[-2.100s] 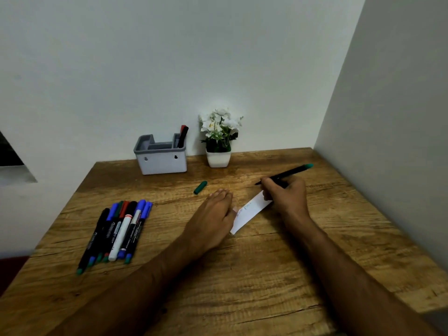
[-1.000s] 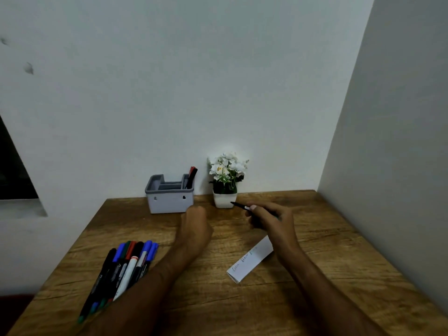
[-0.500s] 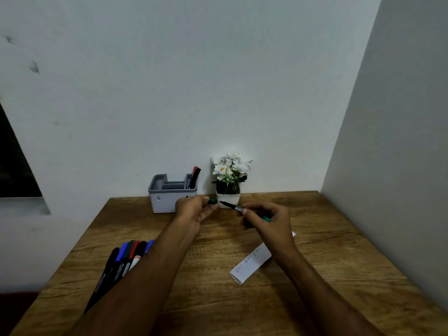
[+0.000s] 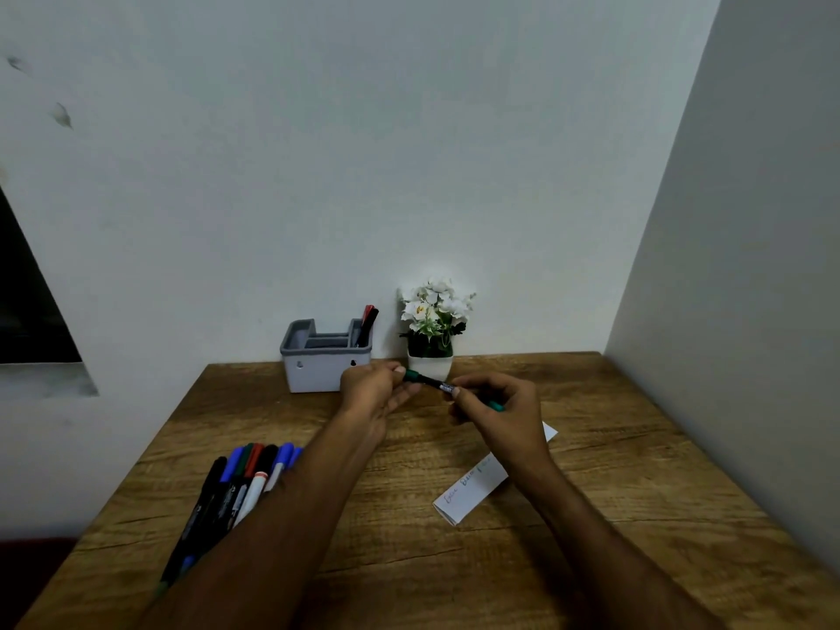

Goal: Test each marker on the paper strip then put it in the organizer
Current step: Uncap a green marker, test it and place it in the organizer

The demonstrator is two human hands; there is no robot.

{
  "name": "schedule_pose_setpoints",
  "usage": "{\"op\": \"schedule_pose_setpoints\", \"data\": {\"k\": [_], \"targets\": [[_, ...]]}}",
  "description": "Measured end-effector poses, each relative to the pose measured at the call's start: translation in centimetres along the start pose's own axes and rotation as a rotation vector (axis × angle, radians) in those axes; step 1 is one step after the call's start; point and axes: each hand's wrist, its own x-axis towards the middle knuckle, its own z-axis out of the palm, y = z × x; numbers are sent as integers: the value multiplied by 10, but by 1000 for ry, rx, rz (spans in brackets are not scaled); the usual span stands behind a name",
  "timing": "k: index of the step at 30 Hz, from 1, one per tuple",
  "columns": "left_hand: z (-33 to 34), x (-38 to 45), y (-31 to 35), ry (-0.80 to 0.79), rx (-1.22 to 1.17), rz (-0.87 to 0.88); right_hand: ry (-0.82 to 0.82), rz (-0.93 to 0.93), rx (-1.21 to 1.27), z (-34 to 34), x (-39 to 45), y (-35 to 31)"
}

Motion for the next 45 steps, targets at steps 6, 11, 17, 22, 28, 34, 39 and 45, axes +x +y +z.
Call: {"op": "schedule_pose_setpoints", "data": {"k": [6, 11, 17, 22, 28, 34, 39, 45], "targets": [[7, -7, -3, -51, 32, 22, -17, -21, -26, 4, 2, 2], [11, -5, -4, 27, 51, 72, -24, -39, -39, 7, 8, 5], [9, -5, 4, 53, 69, 130, -46, -34, 44, 17, 8, 9], [4, -3, 25, 52, 83, 256, -132, -18, -26, 29, 15, 13], [-18, 16, 66, 198, 289, 642, -313, 82, -425, 33, 13, 28], [-18, 41, 100, 286, 549, 925, -409, -81, -708, 48, 14, 31], [-8, 65, 109, 255, 619, 980, -475, -133, -727, 57, 17, 31], [-11, 86, 93, 256, 778, 867, -471, -127, -722, 57, 20, 34]]}}
